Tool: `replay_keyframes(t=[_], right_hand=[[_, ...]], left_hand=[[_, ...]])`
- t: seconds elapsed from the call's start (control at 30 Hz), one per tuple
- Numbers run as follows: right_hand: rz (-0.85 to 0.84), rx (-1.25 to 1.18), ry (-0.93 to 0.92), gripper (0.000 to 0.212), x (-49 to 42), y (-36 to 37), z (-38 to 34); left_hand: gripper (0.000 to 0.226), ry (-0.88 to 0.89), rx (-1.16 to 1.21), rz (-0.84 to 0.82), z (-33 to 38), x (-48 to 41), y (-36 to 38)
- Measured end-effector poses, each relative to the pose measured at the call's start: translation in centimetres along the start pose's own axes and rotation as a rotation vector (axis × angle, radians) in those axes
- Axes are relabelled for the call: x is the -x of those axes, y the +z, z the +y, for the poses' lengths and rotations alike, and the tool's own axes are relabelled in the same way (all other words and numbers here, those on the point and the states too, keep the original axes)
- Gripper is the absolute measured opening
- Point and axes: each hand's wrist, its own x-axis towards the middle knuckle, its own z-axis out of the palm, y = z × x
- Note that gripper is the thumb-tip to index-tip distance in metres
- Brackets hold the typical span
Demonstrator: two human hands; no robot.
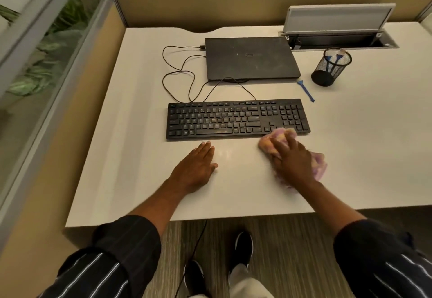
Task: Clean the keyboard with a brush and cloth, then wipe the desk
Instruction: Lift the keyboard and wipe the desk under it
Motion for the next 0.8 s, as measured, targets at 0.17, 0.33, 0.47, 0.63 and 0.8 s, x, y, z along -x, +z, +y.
replay_keyframes(t=[0.17,0.33,0.47,0.63,0.8], right_hand=[[-0.21,0.008,-0.351,0.058,5.2,0.8,-7.7],[-0.381,-0.112,-0.759,0.053,7.8,-1.3,-9.7],[-0.171,-0.088,-0.377,0.052,3.7,-1.1,-9.1],[-0.203,-0.051,-0.356,0.059,5.0,0.4,-12.9],[-0.321,-0.067,-0.821,0.058,9.9,0.5,-16.2]], left_hand=[[0.057,0.014,0.074,-0.028,-0.1,1.5,0.3],[0.056,0.047,0.133,-0.053,-0.3,2.7,-0.1],[0.055,0.053,0.145,-0.016,-1.0,3.1,-0.2],[0.058,0.062,0.203,-0.005,-1.5,2.9,-0.3],[0.061,0.067,0.194,-0.042,-2.0,2.5,-0.4]])
